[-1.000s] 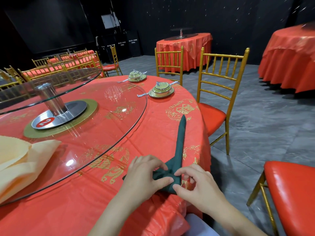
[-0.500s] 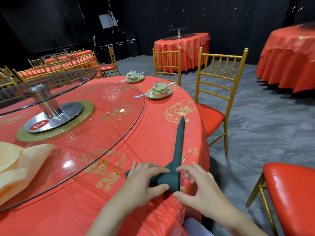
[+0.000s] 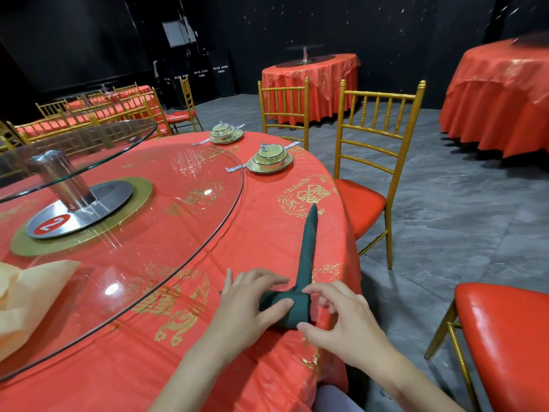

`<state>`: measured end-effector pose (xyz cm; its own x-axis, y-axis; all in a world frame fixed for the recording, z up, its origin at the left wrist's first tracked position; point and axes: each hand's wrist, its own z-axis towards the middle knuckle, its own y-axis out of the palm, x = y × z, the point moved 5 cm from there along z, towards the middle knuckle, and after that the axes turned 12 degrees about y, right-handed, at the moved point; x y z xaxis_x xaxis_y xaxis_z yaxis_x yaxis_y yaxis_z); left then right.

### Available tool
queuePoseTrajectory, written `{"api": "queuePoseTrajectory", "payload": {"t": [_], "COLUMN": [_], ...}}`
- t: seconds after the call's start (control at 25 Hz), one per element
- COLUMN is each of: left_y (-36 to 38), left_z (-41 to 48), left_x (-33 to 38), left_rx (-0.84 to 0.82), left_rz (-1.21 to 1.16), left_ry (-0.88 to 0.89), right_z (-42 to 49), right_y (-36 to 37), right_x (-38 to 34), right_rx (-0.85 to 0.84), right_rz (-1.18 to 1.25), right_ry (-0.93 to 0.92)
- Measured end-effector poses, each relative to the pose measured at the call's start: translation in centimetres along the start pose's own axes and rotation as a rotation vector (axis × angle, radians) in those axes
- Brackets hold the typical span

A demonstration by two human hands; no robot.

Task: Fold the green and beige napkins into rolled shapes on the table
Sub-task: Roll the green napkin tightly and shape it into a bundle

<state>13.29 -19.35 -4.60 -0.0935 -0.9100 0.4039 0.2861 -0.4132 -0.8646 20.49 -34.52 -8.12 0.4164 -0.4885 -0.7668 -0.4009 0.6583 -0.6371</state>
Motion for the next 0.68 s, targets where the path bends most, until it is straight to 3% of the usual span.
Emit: {"api": "queuePoseTrajectory", "payload": {"t": [0.08, 0.2, 0.68], "left_y": [0.0, 1.1, 0.4], "left_z": [-0.9, -1.6, -2.5], "left_x": [0.4, 0.3, 1.2], "left_rx": [0.094, 0.028, -0.153], "left_rz": [0.066, 0.196, 0.112], "left_ry": [0.099, 0.174, 0.083], "right_z": [0.5, 1.4, -0.8], "right_y": [-0.2, -0.4, 0.2], "right_x": [0.1, 0.5, 0.4], "right_rx": [-0.005, -0.012, -0.072], "right_rz": [0.0, 0.029, 0.145], "right_ry": [0.028, 0.087, 0.106]}}
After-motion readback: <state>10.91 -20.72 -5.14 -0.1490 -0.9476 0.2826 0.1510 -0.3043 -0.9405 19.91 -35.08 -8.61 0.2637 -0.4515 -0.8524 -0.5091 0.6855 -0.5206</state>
